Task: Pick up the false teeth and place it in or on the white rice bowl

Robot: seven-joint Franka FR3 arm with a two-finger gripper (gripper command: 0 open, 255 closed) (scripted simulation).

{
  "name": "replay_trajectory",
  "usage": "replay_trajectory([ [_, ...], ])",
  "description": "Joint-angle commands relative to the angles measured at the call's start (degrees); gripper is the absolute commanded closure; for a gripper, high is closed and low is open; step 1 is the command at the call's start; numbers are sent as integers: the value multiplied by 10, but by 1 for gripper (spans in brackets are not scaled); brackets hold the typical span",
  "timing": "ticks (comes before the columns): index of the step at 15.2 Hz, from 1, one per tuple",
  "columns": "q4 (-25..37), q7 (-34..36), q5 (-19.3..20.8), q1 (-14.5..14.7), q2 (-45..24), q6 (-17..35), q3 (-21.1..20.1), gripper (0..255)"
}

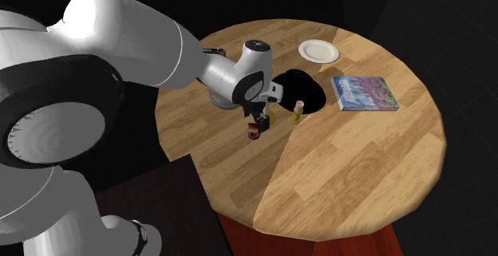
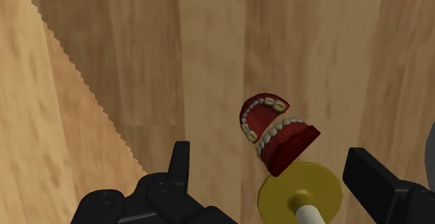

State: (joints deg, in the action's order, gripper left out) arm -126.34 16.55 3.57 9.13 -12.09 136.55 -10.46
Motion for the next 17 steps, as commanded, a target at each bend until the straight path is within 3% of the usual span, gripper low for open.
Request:
replay_trajectory([
  [1, 26, 11, 7, 9, -43, 13, -2, 0],
  [4, 70, 25, 18, 23, -106, 27, -3, 0],
  [12, 70, 34, 31, 30, -154, 73, 6, 0],
  [17, 70, 34, 31, 30, -154, 73, 6, 0],
])
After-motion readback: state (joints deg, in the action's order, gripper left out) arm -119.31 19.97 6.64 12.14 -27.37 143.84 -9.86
